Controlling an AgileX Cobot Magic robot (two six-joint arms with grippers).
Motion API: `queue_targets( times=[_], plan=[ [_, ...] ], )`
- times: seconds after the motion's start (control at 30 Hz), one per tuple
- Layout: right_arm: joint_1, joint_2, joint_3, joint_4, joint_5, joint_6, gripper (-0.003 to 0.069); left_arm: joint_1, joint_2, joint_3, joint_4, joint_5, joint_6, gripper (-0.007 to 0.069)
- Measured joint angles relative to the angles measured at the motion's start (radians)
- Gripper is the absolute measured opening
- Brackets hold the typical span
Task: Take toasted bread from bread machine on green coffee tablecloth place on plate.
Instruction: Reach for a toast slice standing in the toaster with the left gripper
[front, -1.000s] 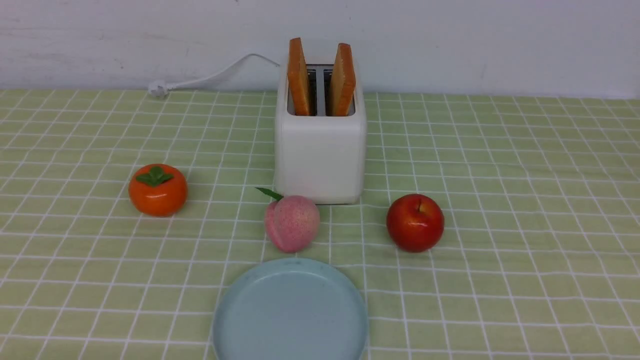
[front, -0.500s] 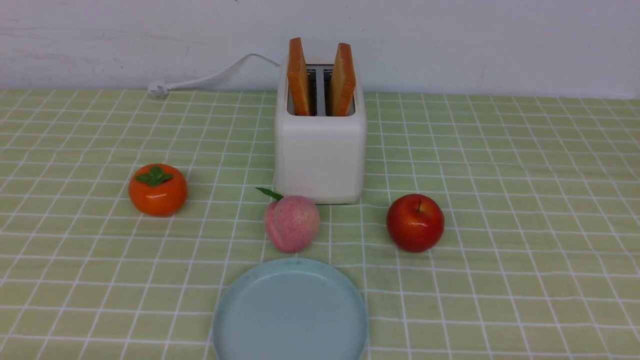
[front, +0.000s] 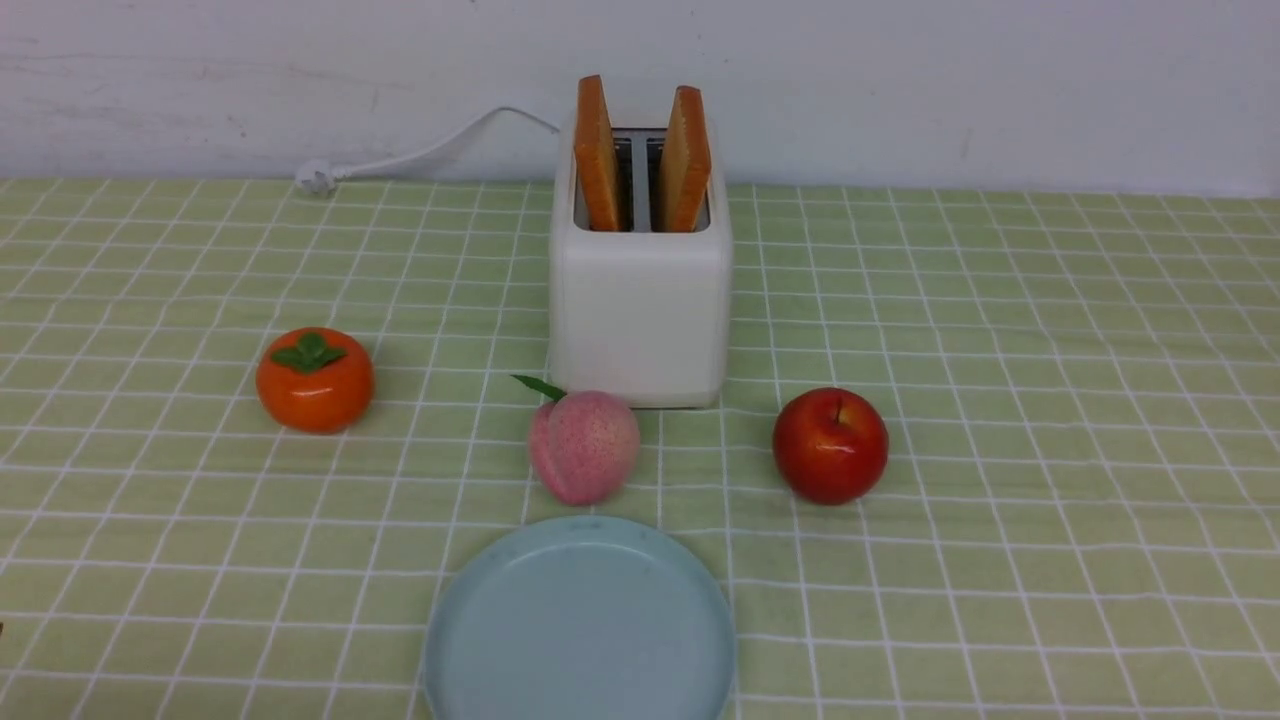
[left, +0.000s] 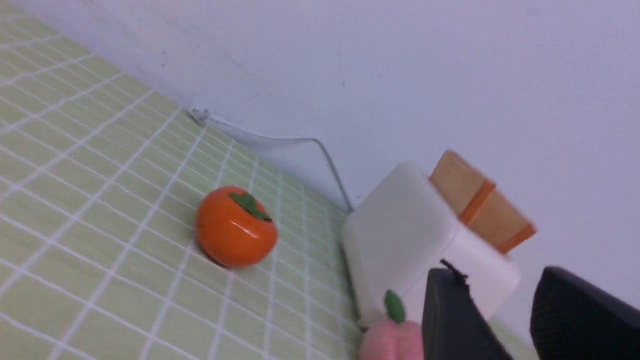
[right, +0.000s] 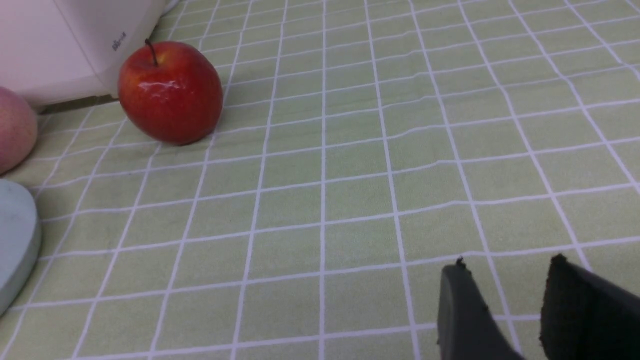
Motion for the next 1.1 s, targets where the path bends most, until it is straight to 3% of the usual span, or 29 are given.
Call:
queue_targets(
  times=[0.13, 0.2, 0.3, 0.33, 0.53, 0.73, 0.87, 0.97, 1.1],
  plan=[
    [0.000, 0.000, 0.003, -0.008, -0.027, 0.000, 0.0240, 0.000, 0.000, 0.000, -0.129, -0.043, -0.023, 0.0236],
    [0.000, 0.000, 0.009, 0.018, -0.068, 0.014, 0.0240, 0.000, 0.000, -0.041, -0.148, -0.017, -0.014, 0.0190],
    [0.000, 0.000, 0.013, 0.103, -0.134, 0.070, 0.0240, 0.000, 0.004, -0.132, -0.111, 0.074, 0.028, 0.0092],
    [0.000, 0.000, 0.013, 0.176, -0.186, 0.109, 0.0240, 0.000, 0.039, -0.216, -0.063, 0.168, 0.077, 0.0005],
    [0.000, 0.000, 0.013, 0.346, -0.321, 0.172, 0.0236, -0.003, 0.290, -0.327, -0.002, 0.270, 0.212, -0.0013],
    [0.003, 0.011, -0.074, 0.357, -0.152, 0.146, 0.0127, -0.087, 0.489, -0.328, 0.021, 0.085, 0.256, -0.0013],
    [0.023, 0.130, -0.279, 0.350, 0.063, -0.074, -0.0005, -0.207, 0.645, -0.330, 0.125, -0.192, 0.252, -0.0013],
    [0.029, 0.234, -0.405, 0.363, 0.193, -0.215, -0.0018, -0.298, 0.778, -0.350, 0.215, -0.380, 0.239, -0.0013],
    [0.029, 0.340, -0.517, 0.387, 0.283, -0.367, -0.0007, -0.374, 0.958, -0.423, 0.259, -0.518, 0.237, -0.0013]
  ],
)
